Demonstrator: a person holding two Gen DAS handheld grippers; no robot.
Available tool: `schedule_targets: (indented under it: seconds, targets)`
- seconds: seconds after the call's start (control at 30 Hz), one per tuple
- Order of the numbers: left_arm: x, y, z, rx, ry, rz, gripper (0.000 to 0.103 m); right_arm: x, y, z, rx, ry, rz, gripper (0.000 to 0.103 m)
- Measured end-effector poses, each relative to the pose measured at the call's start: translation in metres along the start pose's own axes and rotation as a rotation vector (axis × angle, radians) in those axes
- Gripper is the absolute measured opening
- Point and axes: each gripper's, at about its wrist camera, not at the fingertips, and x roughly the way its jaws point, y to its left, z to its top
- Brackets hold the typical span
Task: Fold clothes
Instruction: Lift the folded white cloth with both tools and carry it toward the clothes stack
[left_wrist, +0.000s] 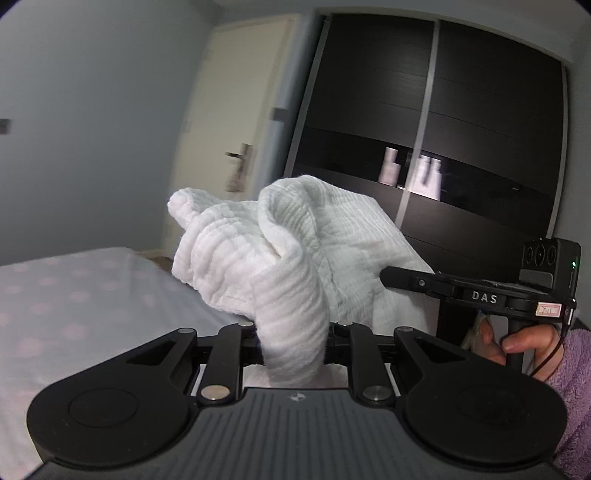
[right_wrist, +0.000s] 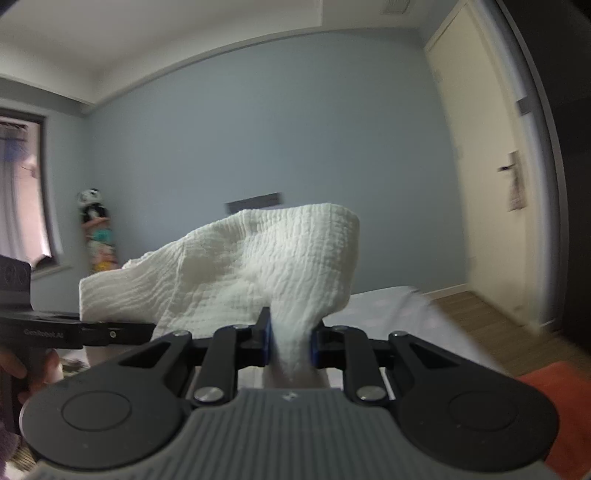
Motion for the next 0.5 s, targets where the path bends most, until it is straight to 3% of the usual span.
schedule_targets:
  seconds: [0.17,0.27,0.4,0.5]
  targets:
    - [0.064,-0.026,-0.008,-0.041,0.069,-0.112,0.017,-0.03,-0.058,0.004,0.013,0.042,-0.112,0.021]
    - [0.099,-0.02,-0.024,-0.062,0.128,-0.137,0.017,-0.035,-0.086,-0.003,0.019,0.083,-0.151,0.021]
    - [0.148,0.006,-0.043,-0.091,0.216,-0.105,0.017,-0.009,-0.119,-0.025,0.033,0.169,-0.19,0.021]
    - [0.16,0.035,-0.064,-0.119,0.263,-0.071,0.017,0.023,-0.147,-0.05,0.071,0.227,-0.187,0.021]
